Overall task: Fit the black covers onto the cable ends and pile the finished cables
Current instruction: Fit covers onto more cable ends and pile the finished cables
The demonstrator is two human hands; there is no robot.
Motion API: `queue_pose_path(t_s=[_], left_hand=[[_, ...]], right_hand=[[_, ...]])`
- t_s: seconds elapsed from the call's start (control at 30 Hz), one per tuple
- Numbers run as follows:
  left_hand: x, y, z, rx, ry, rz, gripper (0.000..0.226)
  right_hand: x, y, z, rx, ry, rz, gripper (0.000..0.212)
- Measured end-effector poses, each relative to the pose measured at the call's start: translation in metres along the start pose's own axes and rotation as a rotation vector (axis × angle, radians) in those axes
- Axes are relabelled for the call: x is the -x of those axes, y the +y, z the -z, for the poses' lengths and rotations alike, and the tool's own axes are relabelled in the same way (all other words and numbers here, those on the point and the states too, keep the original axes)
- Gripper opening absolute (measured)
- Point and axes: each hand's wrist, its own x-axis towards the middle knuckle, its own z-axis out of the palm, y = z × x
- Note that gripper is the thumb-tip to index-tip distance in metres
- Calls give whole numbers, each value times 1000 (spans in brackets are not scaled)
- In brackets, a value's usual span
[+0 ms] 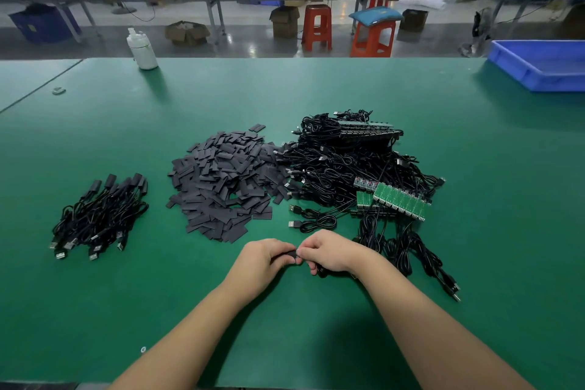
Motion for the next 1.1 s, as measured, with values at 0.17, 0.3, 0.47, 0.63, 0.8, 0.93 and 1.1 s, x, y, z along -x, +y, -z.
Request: queue_pose_path(t_s=[0.17,0.3,0.47,0.63,0.8,0.93,1.1], left_hand=[[-1,1,-1,-51,-4,-4,17],[1,-1,2,-138,15,-18,18],[-1,-1,3,-243,26,-34,19],[-1,-2,1,-263,-18,-22,21],[-2,-1,0,-236,-39,-13,20],[-3,2,-1,-237,-45,-8,21],[-3,3,-1,-271,-71,-9,22]], right_hand=[[0,-4,1,41,-4,1,25],[0,-9,6,-34,-37,-55,25],[2,-9,7,-9,-66,-44,20],[1,-10,5,30,-51,-46,20],[3,-11,5,35,-51,-41,20],[3,-10,5,51,-46,-37,22],[1,-9,4,71,-36,-35,22]])
